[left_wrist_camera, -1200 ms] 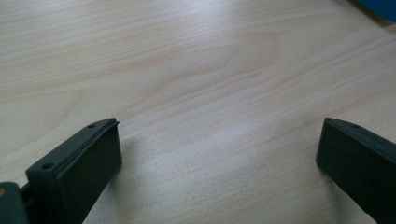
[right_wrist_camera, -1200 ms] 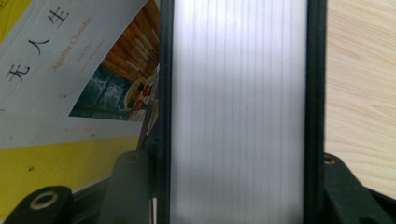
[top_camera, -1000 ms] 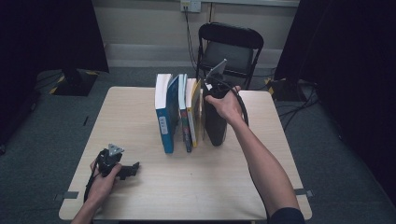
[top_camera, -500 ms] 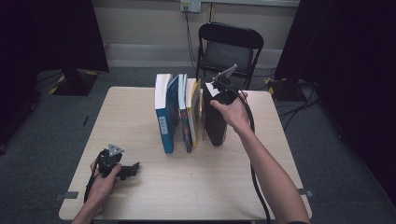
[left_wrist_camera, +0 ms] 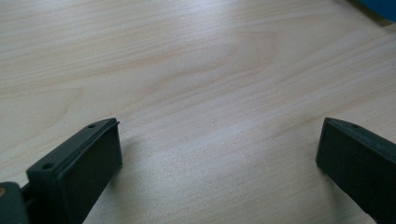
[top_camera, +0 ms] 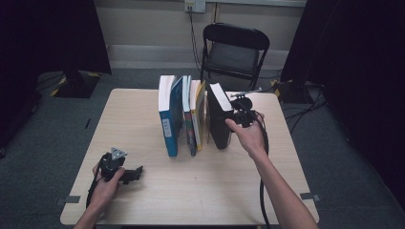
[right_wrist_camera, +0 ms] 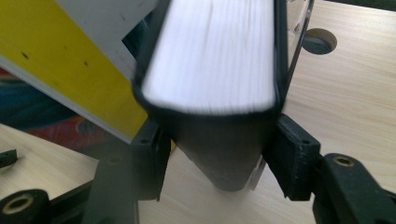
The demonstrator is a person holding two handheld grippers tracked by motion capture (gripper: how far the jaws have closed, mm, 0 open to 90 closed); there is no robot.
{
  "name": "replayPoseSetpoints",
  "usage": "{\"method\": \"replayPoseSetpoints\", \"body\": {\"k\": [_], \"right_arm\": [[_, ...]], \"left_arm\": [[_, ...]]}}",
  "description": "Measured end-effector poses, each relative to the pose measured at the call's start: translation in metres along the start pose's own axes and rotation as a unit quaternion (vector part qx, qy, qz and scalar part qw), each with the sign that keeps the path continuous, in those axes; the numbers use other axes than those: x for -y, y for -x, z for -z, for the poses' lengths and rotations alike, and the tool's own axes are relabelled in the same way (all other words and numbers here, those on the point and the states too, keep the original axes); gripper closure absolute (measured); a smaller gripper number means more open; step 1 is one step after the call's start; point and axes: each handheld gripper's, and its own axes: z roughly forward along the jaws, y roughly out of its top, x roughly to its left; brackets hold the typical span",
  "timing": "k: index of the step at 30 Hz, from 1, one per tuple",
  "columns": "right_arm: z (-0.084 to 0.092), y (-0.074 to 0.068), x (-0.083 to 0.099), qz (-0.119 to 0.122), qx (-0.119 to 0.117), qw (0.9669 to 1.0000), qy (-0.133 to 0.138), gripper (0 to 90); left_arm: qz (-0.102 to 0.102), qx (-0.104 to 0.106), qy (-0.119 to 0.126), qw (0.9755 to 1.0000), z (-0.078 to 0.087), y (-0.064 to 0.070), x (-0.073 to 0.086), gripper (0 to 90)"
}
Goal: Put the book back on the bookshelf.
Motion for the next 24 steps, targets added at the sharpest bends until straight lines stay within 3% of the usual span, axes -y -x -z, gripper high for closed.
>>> {"method": "replayPoseSetpoints", "body": {"k": [2,3,6,8,11,15,19,24], "right_arm": [[-0.001,0.002,0.004,-0.003,-0.003,1.0000,0.006,44.9],[-0.001,0.003,0.013,0.002,-0.009,0.9996,0.027,45.0],[-0.002,0.003,0.020,0.003,-0.014,0.9990,0.043,44.1],[-0.004,0.004,0.032,0.005,-0.024,0.9969,0.075,44.1],[-0.008,0.005,0.043,0.008,-0.033,0.9948,0.096,44.8],[-0.015,0.005,0.050,0.013,-0.038,0.9940,0.102,44.5],[-0.022,0.001,0.054,0.025,-0.025,0.9932,0.111,44.3],[-0.021,0.000,0.054,0.022,-0.013,0.9929,0.116,49.1]], "left_arm": [[0.000,0.000,0.000,1.0000,0.000,0.000,0.000,0.0],[0.000,0.000,0.000,1.0000,0.000,0.000,0.000,0.0],[0.002,-0.001,0.001,1.0000,0.000,0.001,0.000,0.0],[0.000,0.000,0.000,1.0000,0.001,0.001,0.001,0.0],[0.000,0.000,0.000,1.0000,0.001,0.001,0.001,0.0],[0.000,0.000,0.000,1.0000,0.001,0.001,0.001,0.0],[0.000,0.000,0.000,1.0000,0.001,0.001,0.001,0.0],[0.000,0.000,0.000,1.0000,0.001,0.001,0.001,0.0]]}}
